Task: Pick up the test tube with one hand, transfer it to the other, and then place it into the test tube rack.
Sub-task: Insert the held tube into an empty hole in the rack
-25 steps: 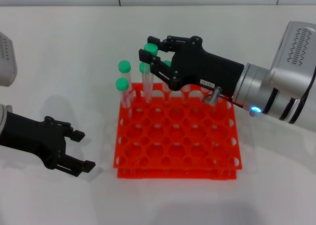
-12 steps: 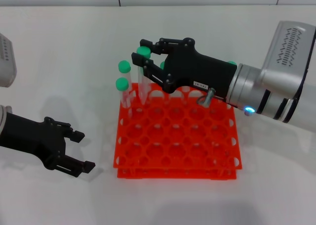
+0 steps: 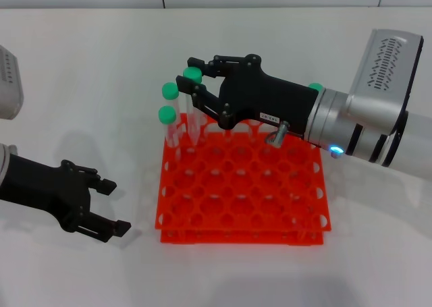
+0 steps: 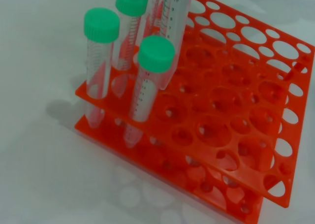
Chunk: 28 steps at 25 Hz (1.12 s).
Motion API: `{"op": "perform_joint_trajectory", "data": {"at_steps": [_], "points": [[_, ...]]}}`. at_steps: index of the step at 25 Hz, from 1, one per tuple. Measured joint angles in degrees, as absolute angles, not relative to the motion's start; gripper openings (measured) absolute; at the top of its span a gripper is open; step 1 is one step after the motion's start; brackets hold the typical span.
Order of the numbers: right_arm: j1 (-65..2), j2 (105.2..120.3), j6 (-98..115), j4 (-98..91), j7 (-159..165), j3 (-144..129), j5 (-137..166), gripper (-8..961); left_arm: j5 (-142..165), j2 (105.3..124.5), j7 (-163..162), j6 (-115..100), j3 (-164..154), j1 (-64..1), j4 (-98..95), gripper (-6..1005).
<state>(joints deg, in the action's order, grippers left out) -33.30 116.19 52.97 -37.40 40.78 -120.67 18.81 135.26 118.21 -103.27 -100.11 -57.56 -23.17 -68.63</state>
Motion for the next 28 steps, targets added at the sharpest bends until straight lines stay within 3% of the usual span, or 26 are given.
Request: {"op": "perform_joint_trajectory", "data": {"at_steps": [28], "points": [[-32.6, 116.19, 52.03, -36.38, 38.55, -121.2, 18.81, 270, 135.53, 118.3, -103.27, -99.92, -57.56, -23.73, -67.32, 865]]}}
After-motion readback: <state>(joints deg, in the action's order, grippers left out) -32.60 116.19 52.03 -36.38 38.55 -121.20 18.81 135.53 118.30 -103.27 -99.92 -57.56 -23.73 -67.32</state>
